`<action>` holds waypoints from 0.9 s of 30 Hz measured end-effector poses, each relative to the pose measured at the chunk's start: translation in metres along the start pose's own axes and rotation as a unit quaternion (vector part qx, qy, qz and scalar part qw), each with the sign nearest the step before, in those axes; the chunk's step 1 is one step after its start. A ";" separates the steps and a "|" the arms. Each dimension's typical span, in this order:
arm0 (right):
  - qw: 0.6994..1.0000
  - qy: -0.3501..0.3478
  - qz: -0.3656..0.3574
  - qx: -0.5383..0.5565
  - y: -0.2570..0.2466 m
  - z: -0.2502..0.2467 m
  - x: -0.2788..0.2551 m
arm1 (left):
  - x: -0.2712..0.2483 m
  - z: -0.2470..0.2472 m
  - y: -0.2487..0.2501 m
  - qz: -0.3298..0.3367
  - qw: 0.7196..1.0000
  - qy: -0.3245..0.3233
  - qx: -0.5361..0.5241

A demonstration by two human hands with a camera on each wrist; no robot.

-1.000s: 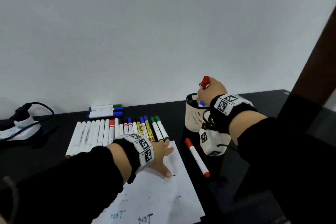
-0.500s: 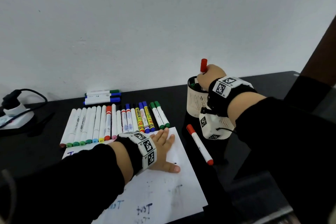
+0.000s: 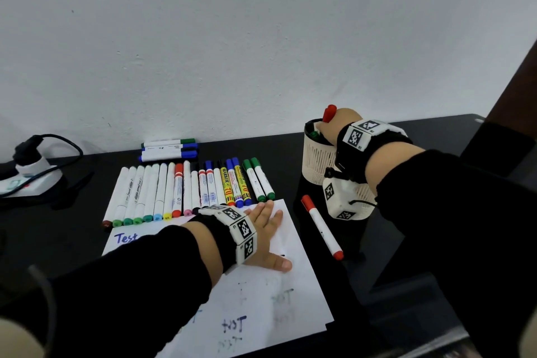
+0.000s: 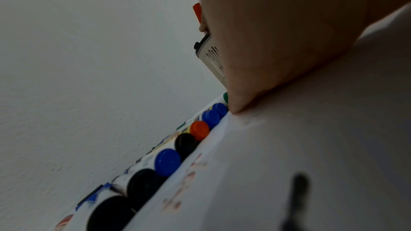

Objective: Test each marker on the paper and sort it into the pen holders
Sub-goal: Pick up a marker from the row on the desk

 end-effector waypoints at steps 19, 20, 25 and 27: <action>0.997 0.047 -0.067 -0.003 -0.020 -0.014 -0.020 | -0.012 -0.006 -0.009 0.002 1.000 0.012 -0.008; 0.996 0.051 -0.075 -0.003 -0.025 -0.015 -0.022 | -0.017 -0.008 -0.013 -0.001 1.000 0.021 -0.007; 0.992 0.042 -0.119 0.005 -0.064 -0.006 -0.035 | -0.043 -0.014 -0.042 -0.023 0.999 0.040 -0.011; 0.989 0.030 -0.142 0.004 -0.085 0.004 -0.041 | -0.051 -0.009 -0.060 -0.038 0.998 0.036 -0.019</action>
Point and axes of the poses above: each hand's wrist, its own x-axis towards the middle knuckle, its own z-axis out of the palm, y = z × x, the point moved 9 cm from there along x, towards the middle knuckle, and after that the axes turned 2 degrees about -y, right-handed, at the moved point
